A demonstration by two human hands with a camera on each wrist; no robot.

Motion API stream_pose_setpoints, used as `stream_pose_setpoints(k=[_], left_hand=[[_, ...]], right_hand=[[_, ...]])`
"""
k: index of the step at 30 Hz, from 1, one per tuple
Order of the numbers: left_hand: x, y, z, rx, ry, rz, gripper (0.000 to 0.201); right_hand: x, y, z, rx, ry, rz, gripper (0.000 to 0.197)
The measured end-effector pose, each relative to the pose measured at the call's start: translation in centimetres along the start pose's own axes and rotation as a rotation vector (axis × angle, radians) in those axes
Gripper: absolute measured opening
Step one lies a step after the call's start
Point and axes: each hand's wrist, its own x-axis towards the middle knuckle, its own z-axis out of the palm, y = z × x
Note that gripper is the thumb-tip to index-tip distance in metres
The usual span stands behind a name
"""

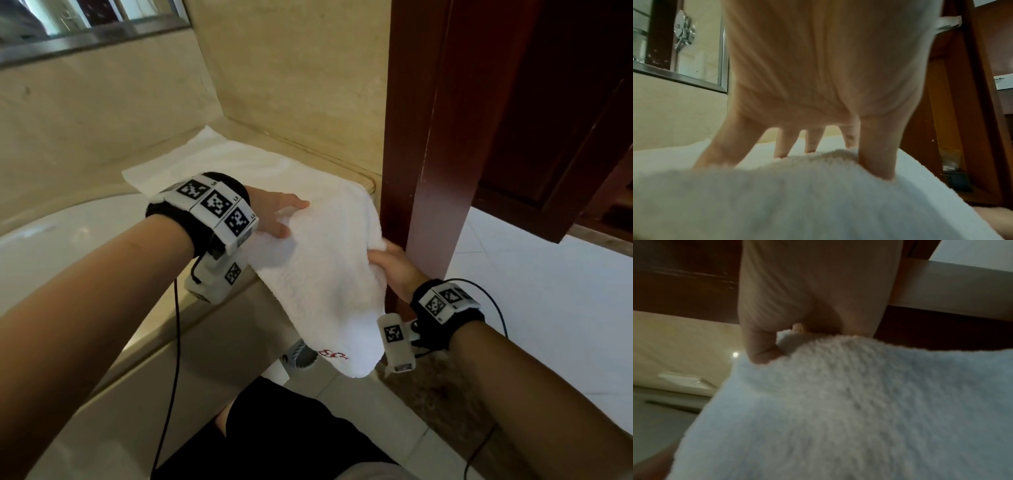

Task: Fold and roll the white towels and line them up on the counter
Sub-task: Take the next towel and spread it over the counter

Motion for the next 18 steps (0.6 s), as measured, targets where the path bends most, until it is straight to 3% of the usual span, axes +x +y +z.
stream_pose_setpoints(k=[5,10,15,17,18], left_hand=[[-0.2,-0.1,0.1,-0.002,-0.002,-0.004,0.066],[-0.6,0.0,-0.1,0.016,-0.009,-0.012,0.066],[-1.1,0.3,-0.2,-0.003,-0.019,-0.027,0.065],[-1.2,0.4,-0.2,-0.015,-0.030,-0.027,0.065],[-1.4,0.6,-0.3,-0.024,-0.046,-0.033,0.066]], right_hand=[[-2.0,-1.8,-3.3,0.022,-0.093,-0.121,0.042],[-4.0,-2.8,-5.4,-0.255,-0.294,-0.076,0.044],[-4.7,-2.5,-3.9,-0.429,-0.489,-0.038,0.061],[-3.9,-1.8,-3.3,-0.648,-0.498,-0.048,0.077],[-3.3,-1.3,-3.1,-0.736,-0.429,-0.070,0.081]])
